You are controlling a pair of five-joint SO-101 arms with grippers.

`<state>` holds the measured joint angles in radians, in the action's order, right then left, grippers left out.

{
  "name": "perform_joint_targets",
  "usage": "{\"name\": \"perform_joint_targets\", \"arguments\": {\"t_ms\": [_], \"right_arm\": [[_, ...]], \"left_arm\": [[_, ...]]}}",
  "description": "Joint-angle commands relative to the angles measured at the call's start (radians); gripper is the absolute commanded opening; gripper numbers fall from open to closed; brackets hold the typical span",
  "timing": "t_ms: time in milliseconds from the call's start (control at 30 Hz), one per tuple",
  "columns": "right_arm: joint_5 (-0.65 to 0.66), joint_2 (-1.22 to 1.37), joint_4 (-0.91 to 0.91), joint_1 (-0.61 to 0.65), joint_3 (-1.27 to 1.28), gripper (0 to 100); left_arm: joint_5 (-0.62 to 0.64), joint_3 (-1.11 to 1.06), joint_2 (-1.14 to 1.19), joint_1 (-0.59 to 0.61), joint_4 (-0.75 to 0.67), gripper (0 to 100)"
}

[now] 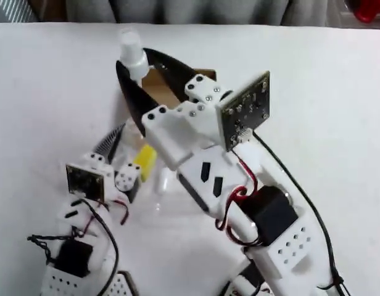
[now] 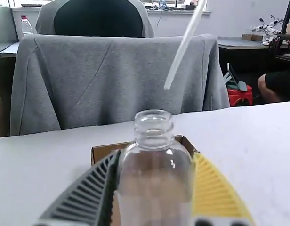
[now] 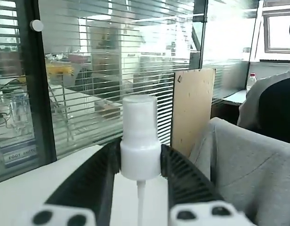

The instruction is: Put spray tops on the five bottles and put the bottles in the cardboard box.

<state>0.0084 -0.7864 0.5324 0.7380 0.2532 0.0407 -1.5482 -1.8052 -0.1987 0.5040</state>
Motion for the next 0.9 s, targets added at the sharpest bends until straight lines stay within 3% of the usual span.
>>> {"name": "perform_joint_targets", "arguments": {"t_ms": [0,233,867], "right_arm": [[-0.009,0.005,0.001,0.005,-0.049,1.5],[-0.008,0.007,0.005,0.068,-0.048,1.5],[-0.003,0.007,-0.065,0.047,0.087,1.5]], "left_arm": [[-0.008,0.009,-0.016,-0.021,0.003,2],[-0.008,0.009,-0.016,-0.021,0.005,2],[-0.008,0.008,-0.016,-0.019,0.005,2]]}}
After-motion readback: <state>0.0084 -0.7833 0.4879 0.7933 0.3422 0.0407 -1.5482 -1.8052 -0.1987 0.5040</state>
